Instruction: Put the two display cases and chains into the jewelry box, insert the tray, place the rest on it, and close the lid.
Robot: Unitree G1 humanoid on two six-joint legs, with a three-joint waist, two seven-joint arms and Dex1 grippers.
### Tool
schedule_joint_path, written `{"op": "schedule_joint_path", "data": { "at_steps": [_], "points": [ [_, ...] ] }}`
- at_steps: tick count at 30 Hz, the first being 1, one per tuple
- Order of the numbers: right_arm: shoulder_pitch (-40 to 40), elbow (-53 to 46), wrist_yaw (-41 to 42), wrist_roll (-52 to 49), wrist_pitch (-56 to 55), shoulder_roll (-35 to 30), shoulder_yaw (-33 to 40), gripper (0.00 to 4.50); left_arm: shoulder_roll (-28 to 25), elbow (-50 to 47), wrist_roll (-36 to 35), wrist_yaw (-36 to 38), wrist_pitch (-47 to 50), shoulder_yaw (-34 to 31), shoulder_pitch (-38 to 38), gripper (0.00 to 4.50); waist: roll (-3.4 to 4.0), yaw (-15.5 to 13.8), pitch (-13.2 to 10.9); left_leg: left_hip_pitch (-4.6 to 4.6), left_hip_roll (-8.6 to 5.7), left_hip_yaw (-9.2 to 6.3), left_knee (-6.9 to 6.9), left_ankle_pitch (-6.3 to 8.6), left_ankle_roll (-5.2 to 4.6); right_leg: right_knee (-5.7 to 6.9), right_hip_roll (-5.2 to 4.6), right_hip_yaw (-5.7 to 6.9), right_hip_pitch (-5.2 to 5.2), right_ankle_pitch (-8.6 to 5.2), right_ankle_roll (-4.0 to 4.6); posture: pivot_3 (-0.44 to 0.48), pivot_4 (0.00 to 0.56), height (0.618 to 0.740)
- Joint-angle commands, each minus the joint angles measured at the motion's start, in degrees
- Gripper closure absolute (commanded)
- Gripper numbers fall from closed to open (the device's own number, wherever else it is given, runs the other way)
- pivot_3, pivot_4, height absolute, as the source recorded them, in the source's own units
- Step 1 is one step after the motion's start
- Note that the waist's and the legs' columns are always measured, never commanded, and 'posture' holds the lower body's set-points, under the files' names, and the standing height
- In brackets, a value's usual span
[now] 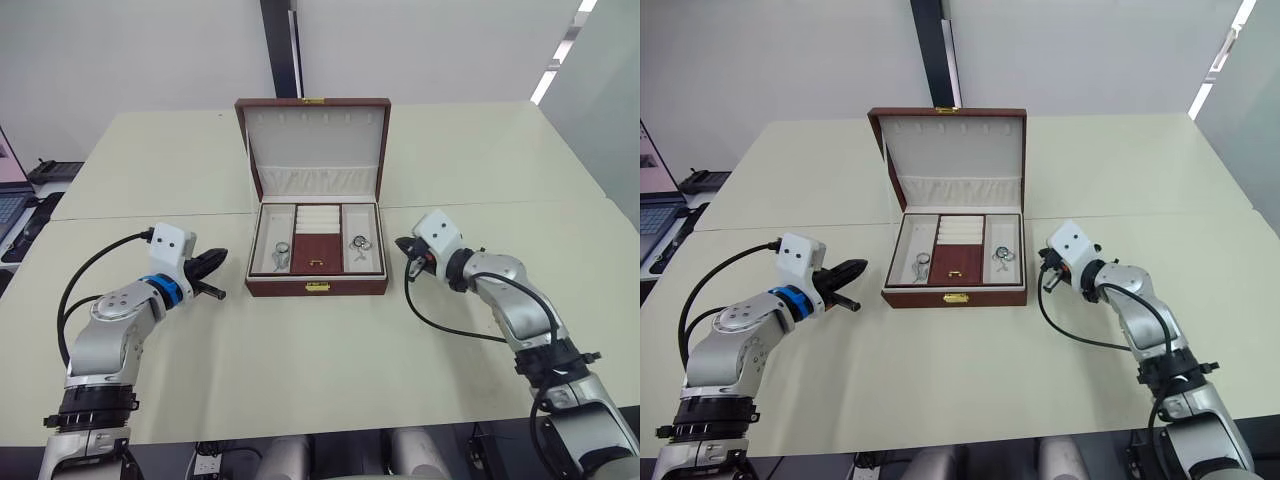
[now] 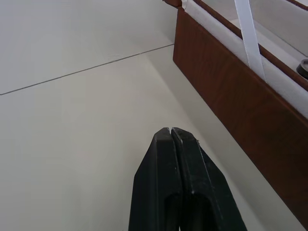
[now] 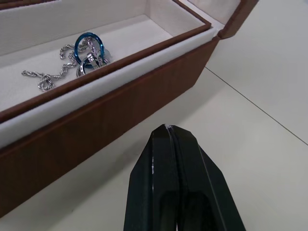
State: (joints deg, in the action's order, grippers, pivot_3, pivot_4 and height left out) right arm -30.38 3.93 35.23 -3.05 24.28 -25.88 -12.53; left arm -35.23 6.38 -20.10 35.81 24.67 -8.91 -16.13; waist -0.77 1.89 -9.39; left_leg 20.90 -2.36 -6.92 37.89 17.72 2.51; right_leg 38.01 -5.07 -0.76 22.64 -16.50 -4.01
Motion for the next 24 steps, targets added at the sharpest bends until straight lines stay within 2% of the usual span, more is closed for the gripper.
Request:
{"op": "schedule_joint_path", "data": {
  "at_steps": [1, 10, 24],
  "points": [
    [-1.23, -1.2, 1.55, 0.65, -0.41, 1.11, -1.39, 4.49, 0.65, -1.16, -0.18, 1.39, 0.52, 0.81, -1.23, 4.5, -0.01, 0.0, 0.01, 0.01, 0.0, -0.01, 0.0, 0.0, 0.0, 0.0, 0.0, 0.01, 0.01, 0.0, 0.0, 0.0, 0.15, 0.74],
    [1.06, -6.65, 5.22, -1.44, 2.24, 2.42, -2.5, 4.49, 1.66, -6.08, -1.43, 4.43, 3.15, 2.63, 0.28, 4.5, 0.0, 0.38, 0.01, 0.03, 0.01, 0.01, -0.02, 0.0, 0.0, 0.06, 0.0, -0.04, 0.12, 0.0, 0.0, 0.0, 0.15, 0.74],
    [4.57, -14.21, 9.14, -3.33, 7.16, 0.46, -1.66, 4.49, 1.14, -16.06, -3.8, 7.63, 7.87, 2.26, 6.31, 4.5, -0.01, 0.13, 0.01, 0.06, 0.0, 0.03, -0.02, 0.0, 0.0, 0.05, -0.01, -0.08, 0.15, 0.0, 0.0, 0.0, 0.15, 0.74]
  ]
}}
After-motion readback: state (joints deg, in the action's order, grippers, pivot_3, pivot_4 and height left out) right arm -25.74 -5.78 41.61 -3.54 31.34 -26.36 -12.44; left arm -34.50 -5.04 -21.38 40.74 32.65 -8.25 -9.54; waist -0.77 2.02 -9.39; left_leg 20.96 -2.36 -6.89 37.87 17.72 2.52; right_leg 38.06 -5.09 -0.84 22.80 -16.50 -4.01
